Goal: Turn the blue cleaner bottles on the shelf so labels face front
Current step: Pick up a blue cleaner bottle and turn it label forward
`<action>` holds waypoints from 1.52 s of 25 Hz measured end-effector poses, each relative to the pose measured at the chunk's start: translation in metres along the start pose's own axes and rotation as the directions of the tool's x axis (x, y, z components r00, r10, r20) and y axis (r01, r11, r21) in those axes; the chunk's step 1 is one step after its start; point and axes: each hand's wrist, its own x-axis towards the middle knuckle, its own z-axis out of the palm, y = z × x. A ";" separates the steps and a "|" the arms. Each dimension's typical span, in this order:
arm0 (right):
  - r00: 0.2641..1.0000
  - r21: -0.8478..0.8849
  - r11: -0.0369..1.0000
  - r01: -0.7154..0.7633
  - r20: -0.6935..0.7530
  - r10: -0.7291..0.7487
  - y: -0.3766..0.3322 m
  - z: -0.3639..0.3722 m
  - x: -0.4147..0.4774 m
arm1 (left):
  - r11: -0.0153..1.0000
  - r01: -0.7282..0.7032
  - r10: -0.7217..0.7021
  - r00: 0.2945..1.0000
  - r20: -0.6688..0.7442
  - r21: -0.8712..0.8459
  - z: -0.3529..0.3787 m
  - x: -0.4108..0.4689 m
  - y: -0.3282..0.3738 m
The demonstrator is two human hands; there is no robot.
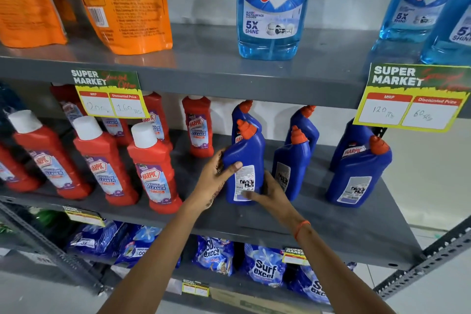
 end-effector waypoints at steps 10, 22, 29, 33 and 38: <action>0.972 -0.156 0.973 0.168 -0.138 -0.190 0.012 0.035 -0.015 | 0.965 0.062 0.070 0.876 -0.477 0.255 0.045 0.008 0.009; 1.000 0.118 0.993 -0.024 0.021 0.022 0.013 0.004 0.035 | 1.000 -0.003 0.002 0.999 -0.050 -0.003 -0.007 0.032 0.003; 0.987 0.049 0.998 -0.035 -0.157 0.042 0.013 0.032 0.033 | 0.995 0.071 -0.069 0.997 0.033 -0.072 -0.032 0.030 -0.006; 0.986 -0.037 0.999 -0.038 -0.166 0.032 0.008 0.033 0.031 | 0.974 0.007 -0.017 0.999 0.046 0.228 -0.022 0.022 -0.001; 0.832 -0.220 0.941 0.256 -0.446 -0.330 -0.011 0.006 -0.003 | 0.525 -0.162 0.296 0.955 -0.001 0.836 0.030 -0.003 0.011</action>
